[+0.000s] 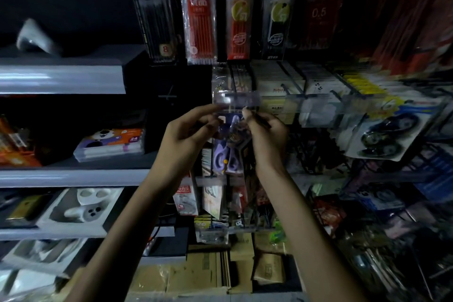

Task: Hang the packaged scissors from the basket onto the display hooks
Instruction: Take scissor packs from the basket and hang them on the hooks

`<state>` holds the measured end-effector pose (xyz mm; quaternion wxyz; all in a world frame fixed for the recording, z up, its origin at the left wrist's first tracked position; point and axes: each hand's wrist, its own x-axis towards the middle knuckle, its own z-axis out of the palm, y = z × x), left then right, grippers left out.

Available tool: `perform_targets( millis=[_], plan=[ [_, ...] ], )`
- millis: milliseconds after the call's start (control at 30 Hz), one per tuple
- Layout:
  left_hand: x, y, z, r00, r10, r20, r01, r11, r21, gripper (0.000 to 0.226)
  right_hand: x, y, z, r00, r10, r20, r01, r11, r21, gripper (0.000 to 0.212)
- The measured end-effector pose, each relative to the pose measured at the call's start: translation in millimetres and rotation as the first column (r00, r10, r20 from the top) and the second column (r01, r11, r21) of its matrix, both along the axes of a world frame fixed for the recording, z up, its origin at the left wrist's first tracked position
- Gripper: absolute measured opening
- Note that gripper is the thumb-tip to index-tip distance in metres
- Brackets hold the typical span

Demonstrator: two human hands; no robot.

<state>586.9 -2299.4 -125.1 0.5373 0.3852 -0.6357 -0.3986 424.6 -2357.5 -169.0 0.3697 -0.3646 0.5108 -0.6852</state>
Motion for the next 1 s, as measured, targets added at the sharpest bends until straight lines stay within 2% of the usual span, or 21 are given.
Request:
perform_targets(
  millis=[133, 233, 300, 367, 433, 567, 600, 733, 833, 1000],
  plan=[
    [4, -1, -30, 0.993, 0.117, 0.031, -0.119, 0.992, 0.052, 0.023, -7, -2, -3, 0.999, 0.031, -0.015, -0.031, 1.000, 0.005, 0.019],
    [6, -10, -61, 0.965, 0.246, 0.091, -0.250, 0.968, 0.032, 0.020, -9, 1, -3, 0.998, 0.066, -0.025, -0.066, 0.998, -0.006, 0.037],
    [5, -17, -77, 0.946, 0.303, 0.116, -0.310, 0.950, 0.049, 0.023, -9, 1, -4, 0.997, 0.069, -0.022, -0.069, 0.998, 0.016, 0.040],
    [4, -22, -88, 0.950, 0.281, 0.135, -0.295, 0.951, 0.092, 0.036, -9, -2, -7, 0.998, 0.062, 0.004, -0.063, 0.996, 0.058, 0.038],
    [0, -23, -96, 0.963, 0.237, 0.128, -0.252, 0.961, 0.115, 0.030, -9, -3, -8, 0.996, 0.084, 0.013, -0.085, 0.992, 0.091, 0.038],
    [-5, -18, -103, 0.966, 0.238, 0.105, -0.247, 0.966, 0.082, 0.032, -15, -2, -9, 0.991, 0.131, 0.019, -0.132, 0.983, 0.123, 0.014],
    [-4, -19, -105, 0.965, 0.245, 0.095, -0.253, 0.964, 0.082, 0.031, -17, 0, -10, 0.989, 0.149, 0.018, -0.150, 0.979, 0.141, 0.015],
    [-7, -20, -109, 0.968, 0.248, 0.047, -0.252, 0.963, 0.093, 0.027, -22, 5, -26, 0.980, 0.197, 0.023, -0.198, 0.969, 0.144, 0.040],
    [-11, -17, -114, 0.970, 0.240, 0.031, -0.242, 0.967, 0.079, 0.031, -22, 19, -39, 0.974, 0.091, -0.207, -0.080, 0.995, 0.061, 0.019],
    [-26, -4, -113, 0.971, 0.236, -0.022, -0.236, 0.971, 0.030, 0.045, -8, 46, -55, 0.838, -0.092, -0.539, 0.133, 0.990, 0.037, 0.045]
  ],
)
